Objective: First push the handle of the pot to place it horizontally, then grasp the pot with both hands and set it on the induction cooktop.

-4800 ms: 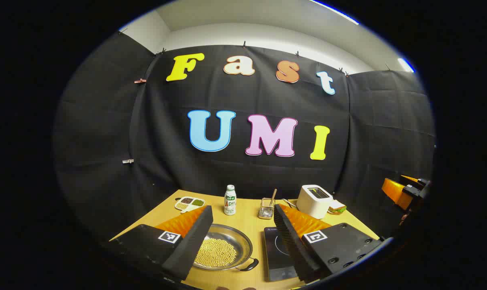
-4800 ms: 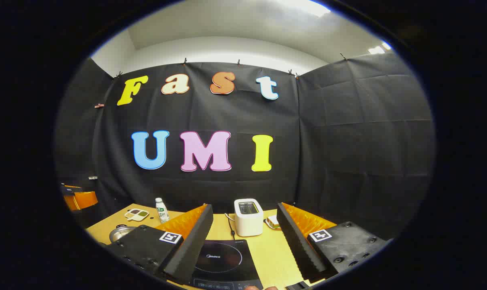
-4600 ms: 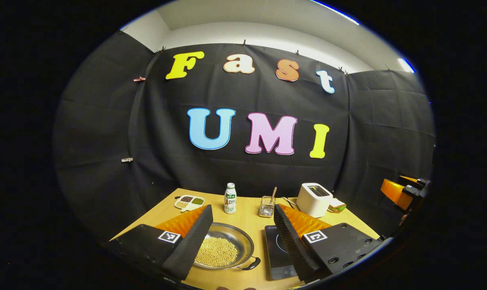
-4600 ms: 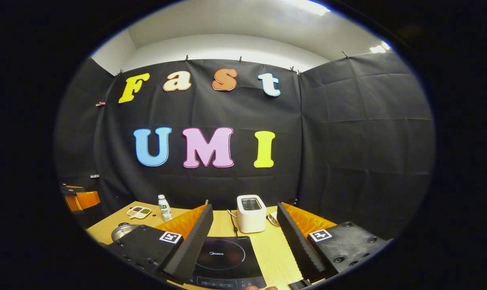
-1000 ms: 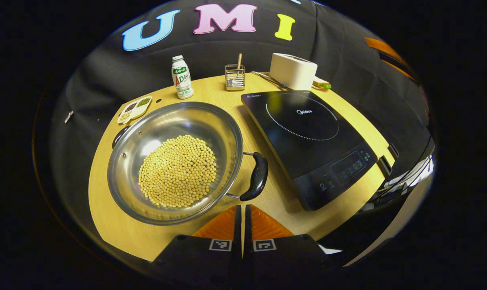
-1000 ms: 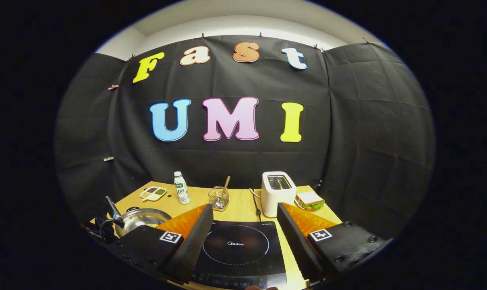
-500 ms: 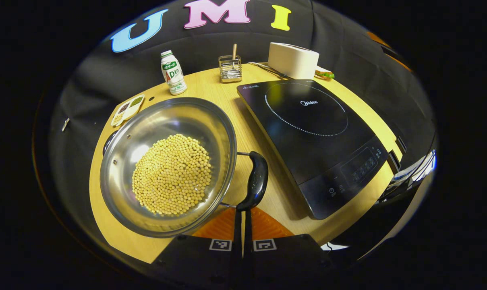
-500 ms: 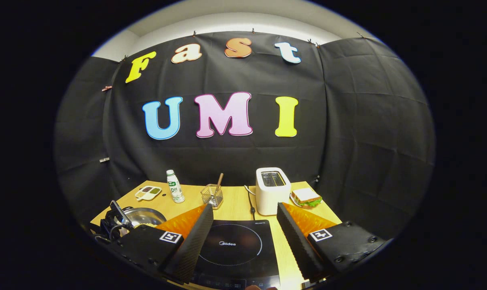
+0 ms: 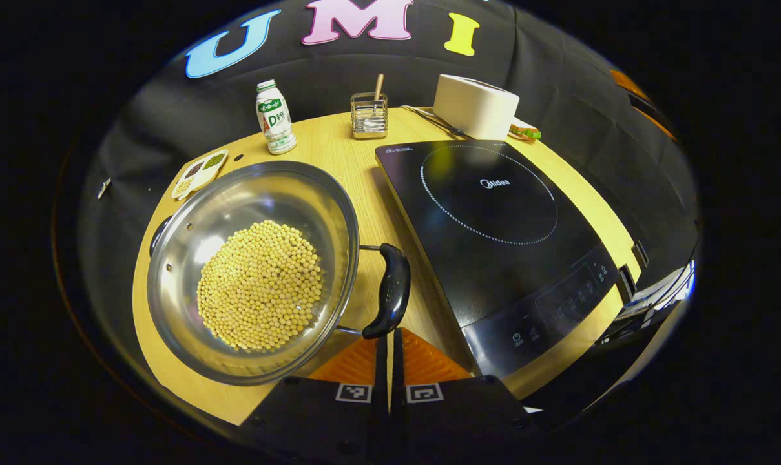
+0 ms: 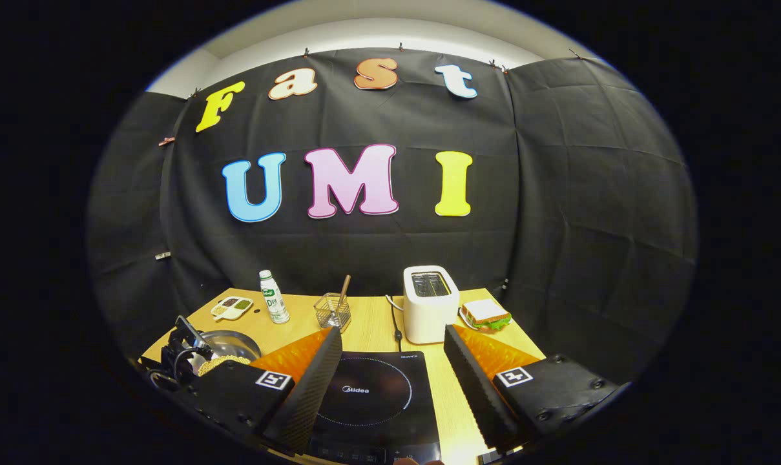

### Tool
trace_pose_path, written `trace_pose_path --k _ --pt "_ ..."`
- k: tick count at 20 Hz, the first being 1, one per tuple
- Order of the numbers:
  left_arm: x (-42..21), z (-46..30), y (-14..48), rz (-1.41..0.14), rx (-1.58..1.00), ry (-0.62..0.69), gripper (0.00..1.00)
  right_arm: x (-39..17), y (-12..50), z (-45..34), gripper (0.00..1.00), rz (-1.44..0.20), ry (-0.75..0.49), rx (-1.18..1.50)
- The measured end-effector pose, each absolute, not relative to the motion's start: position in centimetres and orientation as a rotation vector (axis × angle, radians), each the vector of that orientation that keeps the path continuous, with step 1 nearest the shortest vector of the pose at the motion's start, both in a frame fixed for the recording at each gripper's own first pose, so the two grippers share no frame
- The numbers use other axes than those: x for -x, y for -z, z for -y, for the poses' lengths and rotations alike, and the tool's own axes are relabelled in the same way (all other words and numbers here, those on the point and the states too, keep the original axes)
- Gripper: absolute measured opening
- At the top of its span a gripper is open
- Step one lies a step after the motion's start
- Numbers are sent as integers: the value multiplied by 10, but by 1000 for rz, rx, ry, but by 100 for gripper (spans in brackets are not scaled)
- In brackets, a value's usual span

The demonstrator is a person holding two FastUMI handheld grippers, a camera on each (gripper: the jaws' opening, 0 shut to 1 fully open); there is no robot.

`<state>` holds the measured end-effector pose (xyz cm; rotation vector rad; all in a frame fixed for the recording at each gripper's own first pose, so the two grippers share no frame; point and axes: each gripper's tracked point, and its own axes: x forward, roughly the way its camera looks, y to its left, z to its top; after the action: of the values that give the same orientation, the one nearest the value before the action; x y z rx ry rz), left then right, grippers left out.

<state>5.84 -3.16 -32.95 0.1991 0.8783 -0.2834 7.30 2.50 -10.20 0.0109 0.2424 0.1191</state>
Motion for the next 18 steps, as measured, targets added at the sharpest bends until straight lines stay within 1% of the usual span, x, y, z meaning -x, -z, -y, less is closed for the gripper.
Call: trace_pose_path --k 8,18 --pt "-87 47 327 -854 -120 239 5 -75 107 -7 99 -259 -75 -23" --pt "-125 57 322 -834 -85 225 5 -77 113 0 99 -278 -67 -12"
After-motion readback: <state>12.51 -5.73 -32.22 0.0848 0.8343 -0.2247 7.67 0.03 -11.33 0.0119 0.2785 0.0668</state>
